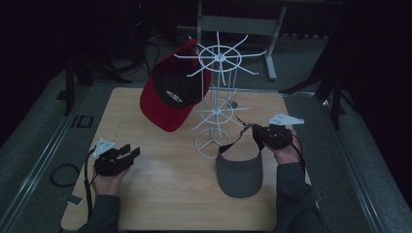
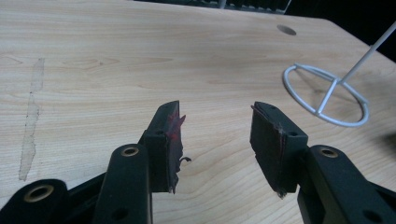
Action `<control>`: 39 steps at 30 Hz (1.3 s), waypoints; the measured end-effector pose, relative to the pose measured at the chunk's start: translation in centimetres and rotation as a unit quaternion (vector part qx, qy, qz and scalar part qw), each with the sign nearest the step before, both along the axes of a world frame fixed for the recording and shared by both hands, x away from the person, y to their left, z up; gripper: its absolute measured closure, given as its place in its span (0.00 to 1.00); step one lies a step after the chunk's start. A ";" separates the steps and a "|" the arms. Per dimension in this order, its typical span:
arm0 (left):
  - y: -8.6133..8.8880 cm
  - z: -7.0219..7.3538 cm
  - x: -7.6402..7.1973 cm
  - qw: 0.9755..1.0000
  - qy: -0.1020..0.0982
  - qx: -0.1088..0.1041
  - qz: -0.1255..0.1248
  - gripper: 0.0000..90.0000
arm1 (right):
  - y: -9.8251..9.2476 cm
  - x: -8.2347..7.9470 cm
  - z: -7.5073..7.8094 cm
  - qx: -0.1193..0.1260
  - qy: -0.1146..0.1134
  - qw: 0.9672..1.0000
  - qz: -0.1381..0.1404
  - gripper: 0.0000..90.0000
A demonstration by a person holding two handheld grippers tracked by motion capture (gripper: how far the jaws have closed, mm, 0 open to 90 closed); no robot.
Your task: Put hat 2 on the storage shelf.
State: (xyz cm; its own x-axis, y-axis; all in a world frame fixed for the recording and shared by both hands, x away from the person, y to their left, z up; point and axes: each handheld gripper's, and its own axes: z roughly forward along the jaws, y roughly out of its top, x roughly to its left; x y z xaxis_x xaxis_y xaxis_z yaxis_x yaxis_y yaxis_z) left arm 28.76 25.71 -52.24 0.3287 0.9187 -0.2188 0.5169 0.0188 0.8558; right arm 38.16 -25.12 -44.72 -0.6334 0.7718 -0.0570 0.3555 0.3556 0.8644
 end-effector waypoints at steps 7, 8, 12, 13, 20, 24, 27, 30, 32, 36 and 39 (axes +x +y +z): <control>-0.2 -0.5 -0.1 1.000 0.000 0.009 -0.007 0.59 | -0.5 -0.4 1.4 0.011 -0.012 1.000 0.001 1.00; -0.3 -0.6 -0.2 1.000 0.001 0.011 -0.008 0.59 | -0.7 -0.5 1.7 0.013 -0.015 1.000 0.002 1.00; -0.4 -1.2 -0.2 1.000 0.003 0.011 -0.010 0.59 | -1.0 -0.7 2.4 0.015 -0.023 1.000 0.003 1.00; -0.5 -1.2 -0.2 1.000 0.004 0.014 -0.011 0.59 | -1.0 -0.8 2.7 0.016 -0.024 1.000 0.002 1.00; -0.7 -1.5 -0.1 1.000 0.000 0.024 -0.016 0.59 | -1.6 -1.2 4.1 0.018 -0.042 0.999 0.003 1.00; -0.5 -1.7 -0.2 1.000 0.001 0.018 -0.015 0.59 | -1.8 -1.5 5.0 0.019 -0.051 0.999 0.002 1.00; -0.4 -1.7 -0.3 1.000 -0.001 0.015 -0.012 0.59 | -1.9 -1.6 5.6 0.018 -0.059 0.998 0.005 1.00; -0.3 -1.7 -0.3 1.000 -0.002 0.011 -0.011 0.59 | -2.1 -1.7 6.1 0.031 -0.062 0.997 0.012 1.00; -0.3 -1.8 -0.4 1.000 -0.002 0.009 -0.009 0.59 | -2.1 -1.7 6.3 0.035 -0.062 0.997 0.012 1.00; -0.2 -1.8 -0.4 1.000 -0.003 0.008 -0.008 0.59 | -2.1 -1.7 6.6 0.033 -0.067 0.997 0.014 1.00; -0.2 -1.9 -0.4 1.000 -0.003 0.008 -0.009 0.59 | -2.0 -1.8 7.2 0.030 -0.073 0.997 0.017 1.00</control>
